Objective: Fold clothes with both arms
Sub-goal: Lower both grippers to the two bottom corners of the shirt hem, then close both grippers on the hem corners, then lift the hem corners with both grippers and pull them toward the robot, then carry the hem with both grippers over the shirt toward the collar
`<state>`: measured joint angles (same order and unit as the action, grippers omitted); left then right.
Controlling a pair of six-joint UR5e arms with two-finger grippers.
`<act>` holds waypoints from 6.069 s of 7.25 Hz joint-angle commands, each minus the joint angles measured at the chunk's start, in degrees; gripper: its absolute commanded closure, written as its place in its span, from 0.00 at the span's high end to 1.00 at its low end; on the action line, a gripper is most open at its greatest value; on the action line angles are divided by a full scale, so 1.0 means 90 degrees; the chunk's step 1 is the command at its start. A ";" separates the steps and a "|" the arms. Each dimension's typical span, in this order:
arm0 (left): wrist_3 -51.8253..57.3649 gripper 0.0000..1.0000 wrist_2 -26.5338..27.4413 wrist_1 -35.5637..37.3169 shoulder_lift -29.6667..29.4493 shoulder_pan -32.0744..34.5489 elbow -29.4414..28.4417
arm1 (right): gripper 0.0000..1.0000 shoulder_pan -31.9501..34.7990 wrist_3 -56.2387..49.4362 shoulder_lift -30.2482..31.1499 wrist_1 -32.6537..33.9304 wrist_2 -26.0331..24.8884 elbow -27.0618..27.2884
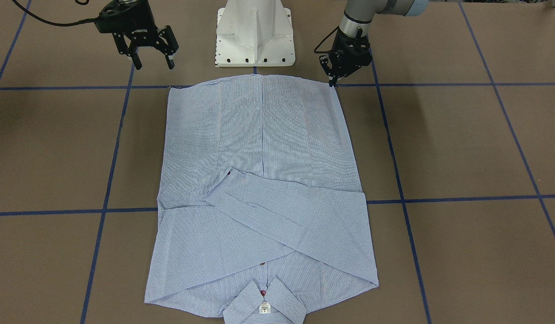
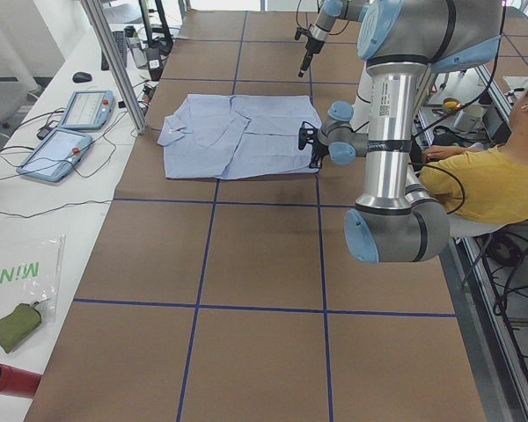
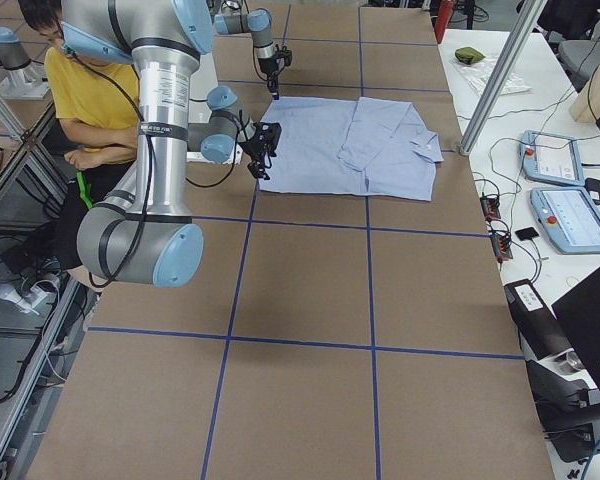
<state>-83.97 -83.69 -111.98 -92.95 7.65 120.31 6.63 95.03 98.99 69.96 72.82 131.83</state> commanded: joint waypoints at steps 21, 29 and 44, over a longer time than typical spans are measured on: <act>0.0042 0.00 0.0432 0.0001 0.0006 -0.0118 0.0031 | 0.00 -0.0913 0.0750 -0.0931 0.0293 -0.1060 -0.1387; 0.0314 0.00 -0.1214 0.1839 0.0583 -0.0060 0.3716 | 0.00 -0.1482 0.1258 -0.1025 0.4431 -0.0338 0.3076; 0.2337 0.00 -0.0566 0.0832 -0.3292 0.3408 -0.2561 | 0.00 0.3179 -0.1115 -0.4046 0.1949 0.0151 -0.3246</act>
<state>-62.91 -90.28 -103.63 -119.90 38.30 102.50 34.61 85.55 63.32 92.84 73.92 108.92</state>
